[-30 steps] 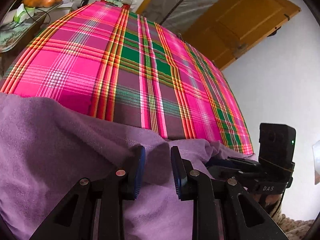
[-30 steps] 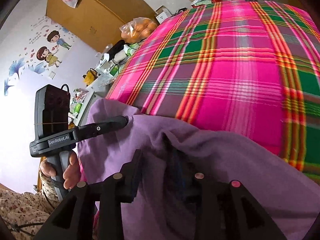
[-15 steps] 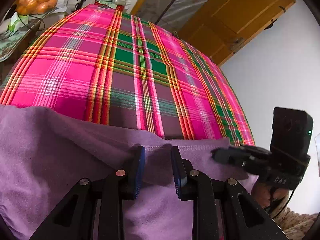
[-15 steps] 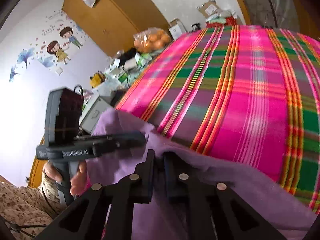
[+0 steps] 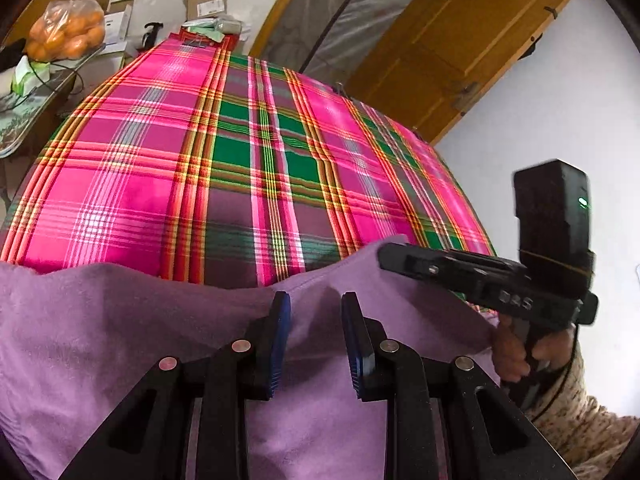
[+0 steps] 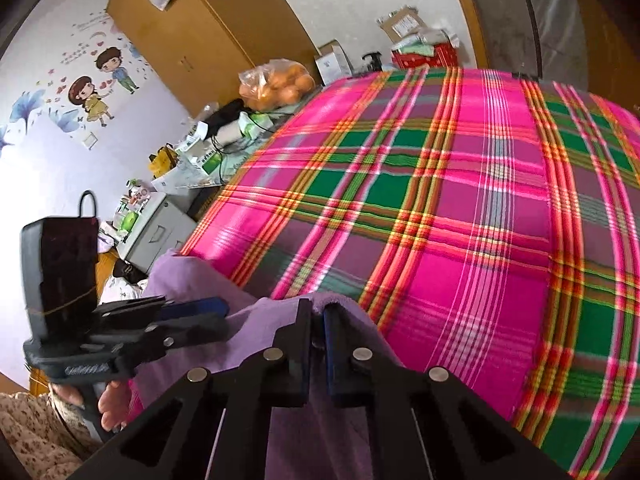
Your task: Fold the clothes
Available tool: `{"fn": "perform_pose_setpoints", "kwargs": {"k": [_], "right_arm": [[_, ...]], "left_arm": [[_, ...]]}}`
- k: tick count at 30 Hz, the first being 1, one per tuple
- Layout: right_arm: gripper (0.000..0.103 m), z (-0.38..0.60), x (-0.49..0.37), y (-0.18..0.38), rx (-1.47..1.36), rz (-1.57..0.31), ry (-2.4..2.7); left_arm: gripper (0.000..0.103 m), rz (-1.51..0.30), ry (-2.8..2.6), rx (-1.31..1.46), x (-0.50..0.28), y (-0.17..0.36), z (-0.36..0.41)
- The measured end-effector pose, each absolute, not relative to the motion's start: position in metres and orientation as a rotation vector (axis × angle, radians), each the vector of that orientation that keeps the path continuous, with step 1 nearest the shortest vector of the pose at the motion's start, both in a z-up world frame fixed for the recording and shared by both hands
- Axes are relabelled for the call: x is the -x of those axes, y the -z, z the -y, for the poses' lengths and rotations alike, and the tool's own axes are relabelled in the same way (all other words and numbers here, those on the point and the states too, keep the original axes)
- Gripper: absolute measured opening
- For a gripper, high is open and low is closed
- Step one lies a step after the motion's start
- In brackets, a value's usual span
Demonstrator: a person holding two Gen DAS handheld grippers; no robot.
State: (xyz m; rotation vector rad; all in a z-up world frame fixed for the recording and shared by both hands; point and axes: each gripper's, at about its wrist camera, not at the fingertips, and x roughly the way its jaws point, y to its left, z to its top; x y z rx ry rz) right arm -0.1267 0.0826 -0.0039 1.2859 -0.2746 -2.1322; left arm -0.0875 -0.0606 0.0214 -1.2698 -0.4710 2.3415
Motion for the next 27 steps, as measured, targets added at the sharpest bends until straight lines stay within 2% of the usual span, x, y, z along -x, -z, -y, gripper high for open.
{"fn": "perform_pose_setpoints", "kwargs": {"k": [9,20,27], "right_arm": [[0.006,-0.110,0.159,0.052,-1.456,0.650,1.944],[0.006,-0.113,0.154,0.045,-1.404,0.617,1.999],[0.008,-0.132,0.139,0.012,-1.285,0.544,2.202]], "left_arm": [[0.027,0.431,-2.339,1.325,0.100,-0.009,0.054],[0.028,0.268,-2.284,1.338,0.114,-0.006,0.013],[0.028,0.145,-2.310,1.364,0.127,-0.007,-0.007]]}}
